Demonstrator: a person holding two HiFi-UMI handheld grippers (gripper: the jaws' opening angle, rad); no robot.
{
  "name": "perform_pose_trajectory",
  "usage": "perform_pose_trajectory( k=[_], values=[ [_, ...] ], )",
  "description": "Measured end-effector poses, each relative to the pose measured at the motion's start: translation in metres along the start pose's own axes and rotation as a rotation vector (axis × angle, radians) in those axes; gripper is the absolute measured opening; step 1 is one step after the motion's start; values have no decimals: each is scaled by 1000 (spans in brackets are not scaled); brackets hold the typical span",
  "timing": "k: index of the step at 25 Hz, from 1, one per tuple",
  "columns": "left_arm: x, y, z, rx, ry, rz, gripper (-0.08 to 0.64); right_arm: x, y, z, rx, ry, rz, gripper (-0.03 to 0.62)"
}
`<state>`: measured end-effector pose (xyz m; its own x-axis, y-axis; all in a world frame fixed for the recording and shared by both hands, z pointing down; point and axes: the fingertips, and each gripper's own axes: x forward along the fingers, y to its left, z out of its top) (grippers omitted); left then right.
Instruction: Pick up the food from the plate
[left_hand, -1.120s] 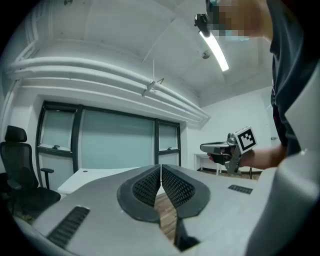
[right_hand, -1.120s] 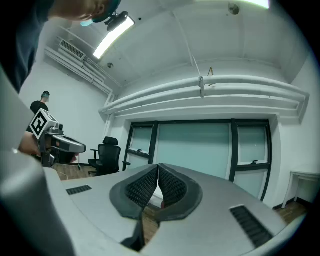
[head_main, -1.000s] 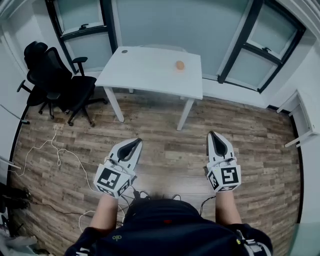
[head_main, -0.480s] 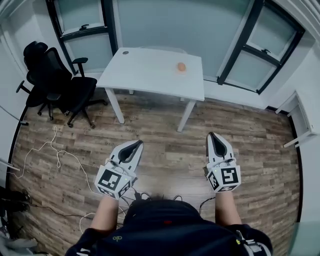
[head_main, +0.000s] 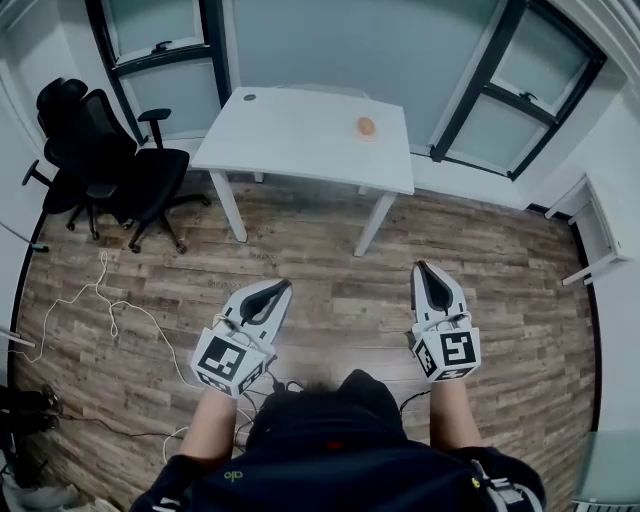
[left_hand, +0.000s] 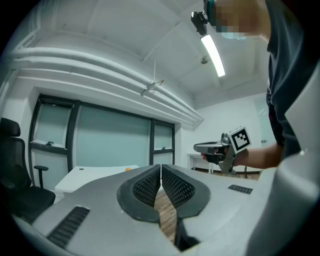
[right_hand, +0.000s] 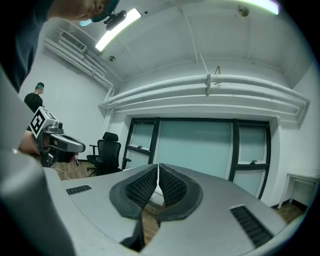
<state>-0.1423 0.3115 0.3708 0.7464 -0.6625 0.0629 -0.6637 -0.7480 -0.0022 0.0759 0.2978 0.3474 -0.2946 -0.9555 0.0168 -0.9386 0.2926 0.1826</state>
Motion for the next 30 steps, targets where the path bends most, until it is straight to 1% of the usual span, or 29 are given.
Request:
perform_pose_trajectory(
  k=[2,6,12,16,18,21,25,30],
  values=[
    [-2,2,-1,12,-6,-25,26,4,5,1,-3,1,-10,28],
    [2,12,-3,-2,-10,-36,26,17,9,1,-7,13,-8,28],
    [18,40,-10,3,11,-13,26,56,5,-12,14,12,17,28],
    [43,65,-10,17,35,8,26,95,-8,-17,34,-7,35,28],
    [63,76,-5,21,42,10,26,115,-22,-18,46,-13,37,28],
    [102,88,6,27,49,7,26,140,-53,-21,65,-17,34,28],
    [168,106,23,25,48,17,26,177,-110,-33,88,-7,37,28],
    [256,112,43,37,44,22,26,221,-183,-45,107,9,67,28]
  ],
)
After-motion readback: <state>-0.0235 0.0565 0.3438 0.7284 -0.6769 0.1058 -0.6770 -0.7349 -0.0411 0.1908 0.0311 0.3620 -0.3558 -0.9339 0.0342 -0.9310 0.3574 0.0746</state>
